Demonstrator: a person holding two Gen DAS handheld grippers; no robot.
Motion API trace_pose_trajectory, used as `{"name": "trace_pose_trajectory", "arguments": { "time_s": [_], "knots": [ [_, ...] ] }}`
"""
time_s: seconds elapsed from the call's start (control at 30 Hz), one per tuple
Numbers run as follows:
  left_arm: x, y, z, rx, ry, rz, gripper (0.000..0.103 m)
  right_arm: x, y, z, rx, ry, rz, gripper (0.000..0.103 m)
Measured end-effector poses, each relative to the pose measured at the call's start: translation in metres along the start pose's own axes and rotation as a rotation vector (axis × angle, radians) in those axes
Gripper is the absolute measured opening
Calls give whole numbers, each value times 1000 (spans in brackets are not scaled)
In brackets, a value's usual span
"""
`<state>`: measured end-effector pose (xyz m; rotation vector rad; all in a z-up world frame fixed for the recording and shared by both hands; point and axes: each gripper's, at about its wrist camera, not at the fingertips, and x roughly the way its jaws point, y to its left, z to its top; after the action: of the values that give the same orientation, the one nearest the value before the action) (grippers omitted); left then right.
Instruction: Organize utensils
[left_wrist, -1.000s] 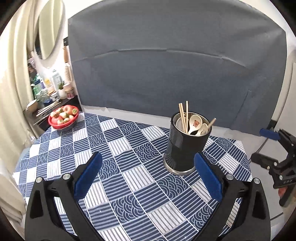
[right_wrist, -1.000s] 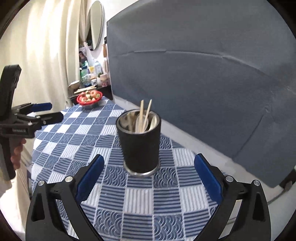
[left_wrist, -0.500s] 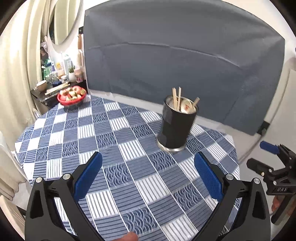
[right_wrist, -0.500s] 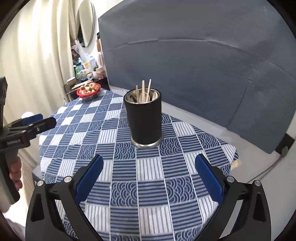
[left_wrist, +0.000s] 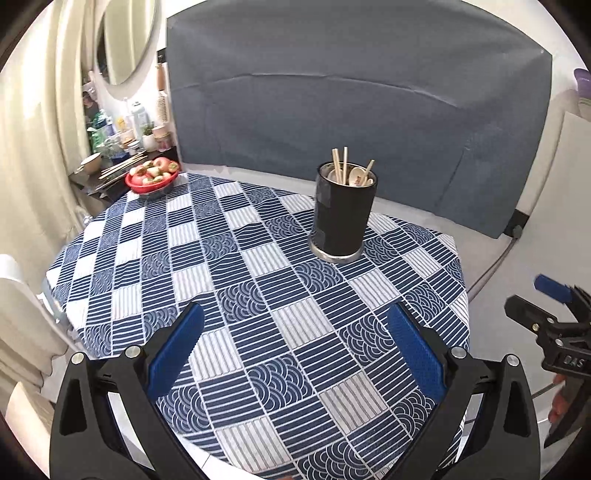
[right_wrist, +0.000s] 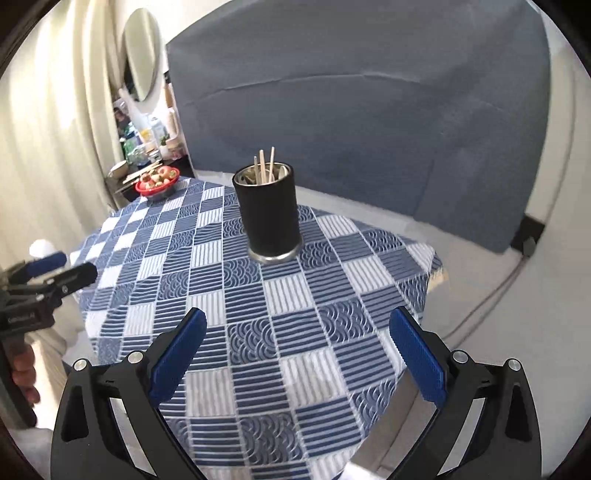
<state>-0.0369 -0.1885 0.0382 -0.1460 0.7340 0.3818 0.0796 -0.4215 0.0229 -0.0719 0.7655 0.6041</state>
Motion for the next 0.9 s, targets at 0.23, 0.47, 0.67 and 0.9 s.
{"name": "trace_pose_trajectory", "arguments": {
  "time_s": [0.23, 0.47, 0.67, 0.9],
  "knots": [
    [-7, -9, -14, 17, 8, 21, 97, -8, 12, -13, -1, -3, 3, 95],
    [-14, -23, -18, 70, -16, -26, 97, -10, 23, -18, -44, -3, -6, 95],
    [-16, -18, -20, 45, -12, -21, 97, -8, 26, -20, -66, 4, 5, 95],
    [-13, -17, -22, 49, 5, -18, 97, -7, 26, -22, -55, 18, 19, 95]
  ]
}}
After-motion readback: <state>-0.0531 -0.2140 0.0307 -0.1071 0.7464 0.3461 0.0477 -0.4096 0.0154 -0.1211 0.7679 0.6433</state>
